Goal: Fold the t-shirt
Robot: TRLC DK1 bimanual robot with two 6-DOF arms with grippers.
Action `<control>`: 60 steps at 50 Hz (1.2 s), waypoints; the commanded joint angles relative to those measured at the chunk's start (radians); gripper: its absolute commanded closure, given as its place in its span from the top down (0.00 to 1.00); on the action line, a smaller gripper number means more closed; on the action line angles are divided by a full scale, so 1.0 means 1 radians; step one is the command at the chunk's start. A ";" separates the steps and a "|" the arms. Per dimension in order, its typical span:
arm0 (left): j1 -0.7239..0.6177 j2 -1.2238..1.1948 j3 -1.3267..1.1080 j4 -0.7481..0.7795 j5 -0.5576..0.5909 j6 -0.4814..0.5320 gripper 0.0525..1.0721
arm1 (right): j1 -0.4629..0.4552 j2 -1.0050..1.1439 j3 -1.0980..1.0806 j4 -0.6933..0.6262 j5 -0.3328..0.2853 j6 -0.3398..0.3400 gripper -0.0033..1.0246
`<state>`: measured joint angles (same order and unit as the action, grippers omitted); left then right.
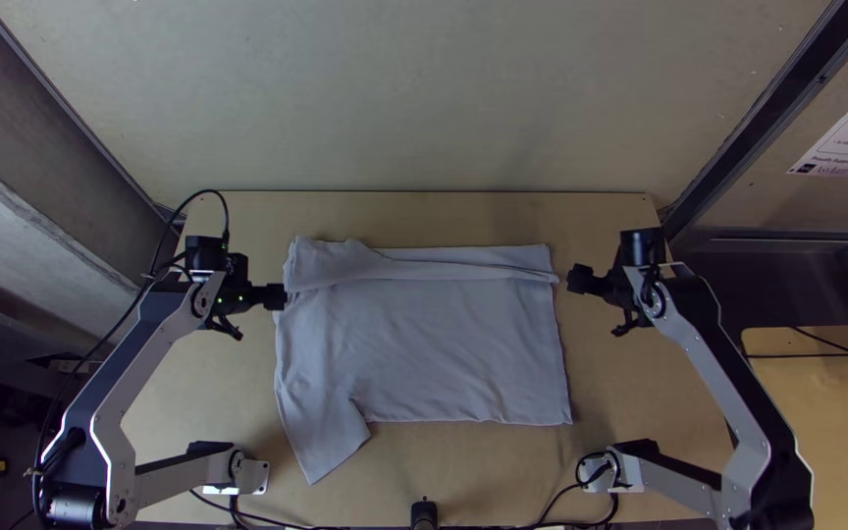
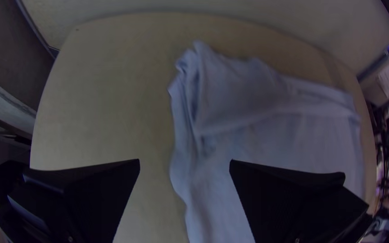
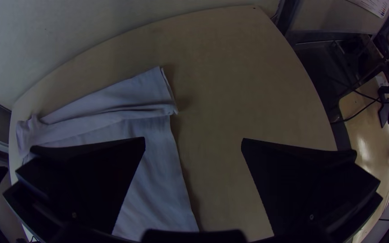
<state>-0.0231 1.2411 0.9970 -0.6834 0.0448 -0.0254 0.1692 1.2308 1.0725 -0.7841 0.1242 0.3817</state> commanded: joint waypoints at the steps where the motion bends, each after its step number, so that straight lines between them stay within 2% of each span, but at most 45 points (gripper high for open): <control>1: -0.044 -0.072 0.005 -0.091 0.010 0.024 0.95 | 0.003 -0.070 -0.034 -0.055 0.009 0.014 0.96; 7: -0.136 -0.157 -0.037 -0.209 0.010 0.015 0.95 | 0.016 -0.119 -0.049 -0.107 0.006 0.014 0.96; 11: -0.187 -0.190 -0.067 -0.303 0.004 -0.027 0.95 | 0.019 -0.140 -0.063 -0.127 0.006 0.016 0.96; 19: -0.268 -0.292 -0.130 -0.363 -0.010 -0.093 0.95 | 0.030 -0.168 -0.080 -0.167 0.005 0.016 0.96; 31: -0.440 -0.348 -0.192 -0.601 0.000 -0.277 0.95 | 0.039 -0.169 -0.103 -0.204 -0.003 0.016 0.96; 36: -0.485 -0.348 -0.221 -0.651 0.013 -0.344 0.95 | 0.047 -0.163 -0.111 -0.205 -0.006 0.019 0.96; 45: -0.494 -0.333 -0.281 -0.665 0.119 -0.453 0.95 | 0.067 -0.151 -0.114 -0.205 -0.009 0.020 0.96; 60: -0.572 -0.232 -0.390 -0.531 0.098 -0.499 0.95 | 0.073 -0.114 -0.118 -0.204 -0.009 0.017 0.96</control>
<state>-0.5686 0.9730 0.6563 -1.2377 0.1493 -0.4866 0.2337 1.0946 0.9749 -0.9813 0.1162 0.3855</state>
